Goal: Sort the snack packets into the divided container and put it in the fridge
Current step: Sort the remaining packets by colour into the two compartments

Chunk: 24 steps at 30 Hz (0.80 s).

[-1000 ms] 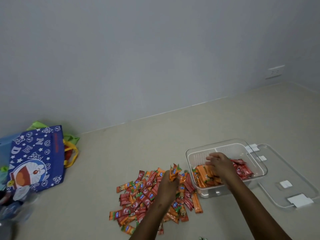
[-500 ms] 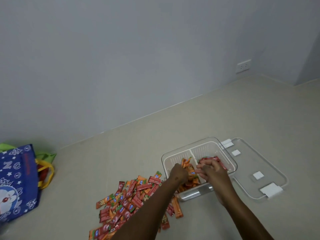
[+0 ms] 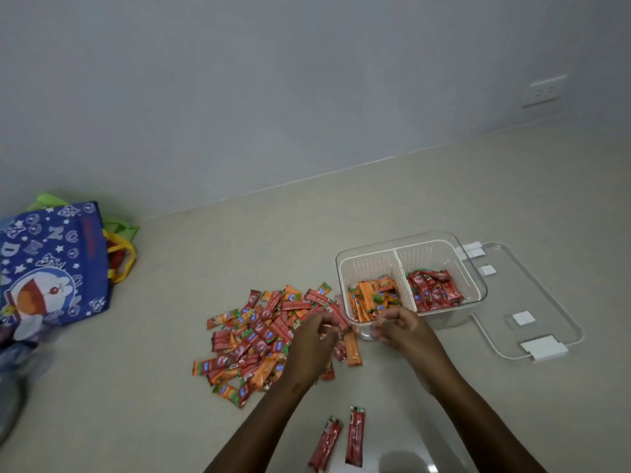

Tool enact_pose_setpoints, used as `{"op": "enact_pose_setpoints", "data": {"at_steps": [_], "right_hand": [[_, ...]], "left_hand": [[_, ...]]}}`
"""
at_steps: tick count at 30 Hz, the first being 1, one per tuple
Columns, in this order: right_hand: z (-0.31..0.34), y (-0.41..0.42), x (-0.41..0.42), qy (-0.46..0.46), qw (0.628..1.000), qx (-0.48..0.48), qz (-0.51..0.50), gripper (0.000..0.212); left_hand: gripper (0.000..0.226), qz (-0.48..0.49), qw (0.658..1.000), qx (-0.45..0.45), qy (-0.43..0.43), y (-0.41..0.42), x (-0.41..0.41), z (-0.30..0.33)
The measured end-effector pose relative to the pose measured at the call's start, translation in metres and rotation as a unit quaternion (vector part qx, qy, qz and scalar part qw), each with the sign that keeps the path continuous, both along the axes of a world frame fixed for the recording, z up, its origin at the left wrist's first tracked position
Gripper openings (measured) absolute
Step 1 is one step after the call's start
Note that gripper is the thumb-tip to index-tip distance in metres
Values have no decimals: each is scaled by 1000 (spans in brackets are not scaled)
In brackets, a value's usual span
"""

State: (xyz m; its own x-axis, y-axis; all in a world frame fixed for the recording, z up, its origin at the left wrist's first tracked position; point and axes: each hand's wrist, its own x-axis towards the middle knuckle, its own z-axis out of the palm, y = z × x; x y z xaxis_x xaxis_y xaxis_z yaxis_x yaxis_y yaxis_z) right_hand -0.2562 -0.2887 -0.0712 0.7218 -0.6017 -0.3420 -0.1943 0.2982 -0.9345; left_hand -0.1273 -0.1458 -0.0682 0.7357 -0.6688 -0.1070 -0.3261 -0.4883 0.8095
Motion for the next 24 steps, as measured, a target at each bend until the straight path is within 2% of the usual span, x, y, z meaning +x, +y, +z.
{"op": "enact_pose_setpoints", "data": {"at_steps": [3, 6, 8, 10, 12, 14, 19, 21, 24], "right_hand": [[-18, 28, 2, 65, 995, -35, 63, 7], [-41, 52, 4, 159, 970, -112, 143, 6], [-62, 66, 2, 241, 933, -183, 196, 12], [-85, 80, -3, 326, 871, -274, 245, 22], [-104, 95, -10, 381, 834, -310, 251, 35], [-113, 110, -16, 401, 826, -326, 227, 43], [-119, 119, -14, 417, 803, -359, 230, 33], [-120, 116, -12, 431, 794, -358, 236, 34], [-119, 117, -13, 442, 791, -350, 238, 30]], "left_hand": [[12, -1, 998, 47, 32, 46, -2, -27], [10, -18, 995, 89, 47, 78, -5, -56], [9, -18, 992, 113, 60, 93, -10, -71], [10, -22, 988, 137, 73, 103, -14, -86], [12, -38, 982, 166, 77, 110, -19, -97], [21, -60, 976, 198, 71, 114, -25, -103], [47, -105, 962, 251, -4, 116, -38, -112], [42, -120, 959, 255, -27, 115, -37, -112], [20, -132, 961, 243, -25, 117, -29, -110]]}}
